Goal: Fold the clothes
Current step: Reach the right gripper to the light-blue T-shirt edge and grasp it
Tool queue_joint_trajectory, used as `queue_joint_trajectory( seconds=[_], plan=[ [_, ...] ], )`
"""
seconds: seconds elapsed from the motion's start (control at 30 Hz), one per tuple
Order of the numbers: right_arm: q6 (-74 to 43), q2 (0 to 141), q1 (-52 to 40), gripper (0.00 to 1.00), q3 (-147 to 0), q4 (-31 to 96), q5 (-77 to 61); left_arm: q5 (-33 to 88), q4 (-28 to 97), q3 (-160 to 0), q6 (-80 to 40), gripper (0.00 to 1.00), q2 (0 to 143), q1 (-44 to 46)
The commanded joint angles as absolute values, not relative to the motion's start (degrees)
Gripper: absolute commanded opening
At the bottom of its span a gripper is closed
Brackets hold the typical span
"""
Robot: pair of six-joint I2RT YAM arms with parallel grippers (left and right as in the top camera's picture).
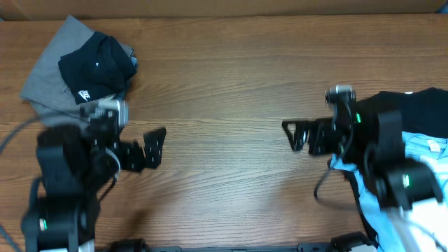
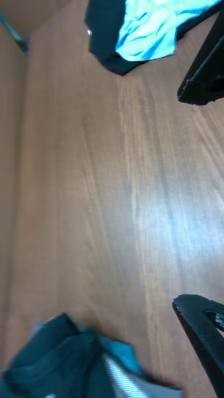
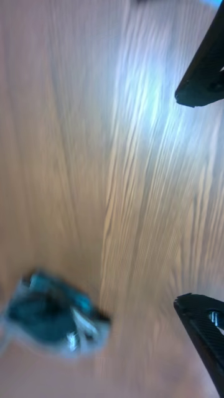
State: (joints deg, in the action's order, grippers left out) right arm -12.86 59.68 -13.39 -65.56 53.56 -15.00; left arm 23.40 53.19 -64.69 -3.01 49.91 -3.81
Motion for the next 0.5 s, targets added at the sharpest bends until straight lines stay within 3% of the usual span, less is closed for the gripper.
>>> queue_joint_trajectory(
  seconds=[0.0, 0.13, 0.23, 0.47],
  plan=[
    [-10.2, 69.0, -12.4, 1.00, -74.8, 57.6, -4.8, 23.0, 55.9, -70.0, -2.1, 1.00, 56.2, -3.5],
    [-10.7, 75.6, -11.0, 1.00, -76.5, 59.7, -3.0, 25.2, 56.2, -70.6, -2.3, 1.00, 60.5, -3.5],
    [-18.5, 80.2, -7.2, 1.00, -76.5, 60.9, -2.0, 25.3, 58.0, -70.6, -2.3, 1.00, 62.8, -3.5],
    [-25.1, 90.7, 11.6, 1.00, -76.5, 59.9, -3.8, 25.1, 59.8, -70.6, -2.4, 1.00, 67.0, -3.5]
  ],
)
